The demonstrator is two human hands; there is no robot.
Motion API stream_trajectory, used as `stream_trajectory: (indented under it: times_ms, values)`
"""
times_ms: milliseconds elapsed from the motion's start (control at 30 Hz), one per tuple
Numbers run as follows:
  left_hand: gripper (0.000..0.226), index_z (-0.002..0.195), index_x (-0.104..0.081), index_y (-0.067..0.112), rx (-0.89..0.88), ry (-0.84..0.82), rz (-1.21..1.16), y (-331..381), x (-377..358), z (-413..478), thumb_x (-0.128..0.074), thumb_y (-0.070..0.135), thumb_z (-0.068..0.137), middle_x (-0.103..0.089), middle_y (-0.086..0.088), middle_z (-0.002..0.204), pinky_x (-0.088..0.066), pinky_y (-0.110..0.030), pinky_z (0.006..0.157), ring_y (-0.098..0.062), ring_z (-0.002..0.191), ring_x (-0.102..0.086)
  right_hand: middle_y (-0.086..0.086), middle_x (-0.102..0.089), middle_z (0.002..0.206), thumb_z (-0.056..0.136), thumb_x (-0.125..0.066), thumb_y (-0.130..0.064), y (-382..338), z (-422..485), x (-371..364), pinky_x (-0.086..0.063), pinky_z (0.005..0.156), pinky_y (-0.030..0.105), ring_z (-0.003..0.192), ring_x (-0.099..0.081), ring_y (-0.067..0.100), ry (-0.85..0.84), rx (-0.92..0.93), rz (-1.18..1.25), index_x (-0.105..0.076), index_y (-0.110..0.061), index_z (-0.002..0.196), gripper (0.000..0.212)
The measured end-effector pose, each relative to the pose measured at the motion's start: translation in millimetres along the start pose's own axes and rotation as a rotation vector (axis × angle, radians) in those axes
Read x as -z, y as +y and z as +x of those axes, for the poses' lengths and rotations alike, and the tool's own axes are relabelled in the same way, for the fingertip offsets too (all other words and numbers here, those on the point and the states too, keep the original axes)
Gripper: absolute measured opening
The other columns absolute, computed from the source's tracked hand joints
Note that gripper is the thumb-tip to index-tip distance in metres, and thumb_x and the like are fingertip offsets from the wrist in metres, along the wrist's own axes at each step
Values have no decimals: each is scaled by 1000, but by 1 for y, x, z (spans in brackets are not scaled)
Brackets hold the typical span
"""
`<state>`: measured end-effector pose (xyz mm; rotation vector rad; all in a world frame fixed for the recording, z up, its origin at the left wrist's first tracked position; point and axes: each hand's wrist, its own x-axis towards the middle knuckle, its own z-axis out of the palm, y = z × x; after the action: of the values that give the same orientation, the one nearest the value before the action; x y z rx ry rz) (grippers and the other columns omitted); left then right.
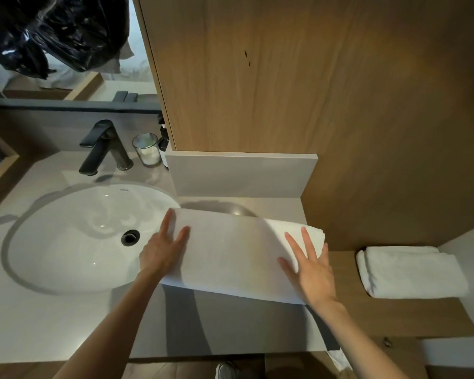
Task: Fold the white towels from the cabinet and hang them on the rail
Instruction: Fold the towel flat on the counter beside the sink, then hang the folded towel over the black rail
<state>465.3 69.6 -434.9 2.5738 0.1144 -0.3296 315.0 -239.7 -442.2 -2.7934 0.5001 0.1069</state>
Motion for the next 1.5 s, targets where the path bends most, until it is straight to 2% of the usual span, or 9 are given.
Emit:
stream_trajectory:
  times_ms: [167, 400, 533, 633, 800, 1000, 1200, 1300, 1500]
  values:
    - [66, 143, -4, 56, 37, -1, -124, 2, 1, -1, -35, 72, 87, -57, -10, 131, -42, -47, 92, -37, 112, -57, -17, 3, 161, 89, -28, -71, 2, 2, 1, -40, 105, 42, 130, -36, 32, 63, -54, 118, -13, -52, 148, 64]
    - [73, 136, -49, 26, 142, -21, -443, -6, 12, 8, -47, 71, 79, -59, -4, 128, -39, -39, 92, -26, 108, -53, -21, -18, 157, 89, -36, -61, 4, -5, -4, -33, 108, 37, 127, -31, 23, 192, -100, 373, -39, -42, 143, 58]
    - [44, 123, -63, 16, 187, 71, -623, 0, 22, 1, -58, 46, 90, -61, -6, 123, -35, -32, 85, -21, 99, -50, -19, -11, 160, 92, -23, -60, 1, -7, 3, -23, 114, 40, 131, -36, 28, 88, -106, 258, -29, -42, 148, 59]
    - [43, 126, -59, 14, 130, 131, -749, 11, 35, -19, -63, 37, 90, -58, -3, 113, -36, -28, 84, -20, 100, -51, -15, -2, 162, 95, -16, -58, 1, -7, 12, -20, 117, 52, 143, -19, 35, -42, -125, 57, -15, -42, 152, 58]
    - [34, 118, -61, 19, -116, 223, -859, 37, 68, -58, -70, 28, 86, -65, -1, 105, -47, -20, 75, -14, 94, -62, -5, 0, 163, 101, -38, -45, -14, -19, 42, -1, 114, 66, 148, 7, 34, -157, -135, 39, -21, -35, 151, 54]
    - [29, 106, -63, 38, -527, 312, -775, 77, 118, -129, -75, 28, 81, -64, 24, 102, -41, -3, 74, 9, 93, -56, -6, -12, 162, 99, -45, -43, -68, -73, 112, 3, 114, 63, 149, -3, 26, 135, 83, 303, -25, -35, 150, 55]
    - [30, 111, -65, 35, -991, 357, -517, 129, 176, -201, -72, 34, 82, -65, 22, 112, -45, -21, 86, 1, 102, -56, -12, -22, 158, 97, -46, -50, -114, -142, 201, -15, 119, 49, 145, -13, 14, 383, 291, 438, -23, -34, 152, 62]
    - [24, 106, -68, 33, -1210, 432, -372, 154, 200, -237, -69, 36, 83, -67, 19, 106, -42, -31, 82, -6, 91, -55, -17, -37, 146, 98, -44, -48, -124, -178, 245, -20, 108, 33, 134, -21, 4, 394, 333, 483, -32, -38, 147, 52]
    - [19, 104, -68, 31, -1543, 496, -261, 195, 232, -307, -61, 41, 89, -66, 19, 106, -31, -34, 77, -6, 86, -52, -28, -59, 103, 96, -49, -40, -118, -251, 311, -51, 79, 17, 101, -58, 3, 418, 420, 519, -53, -48, 104, 12]
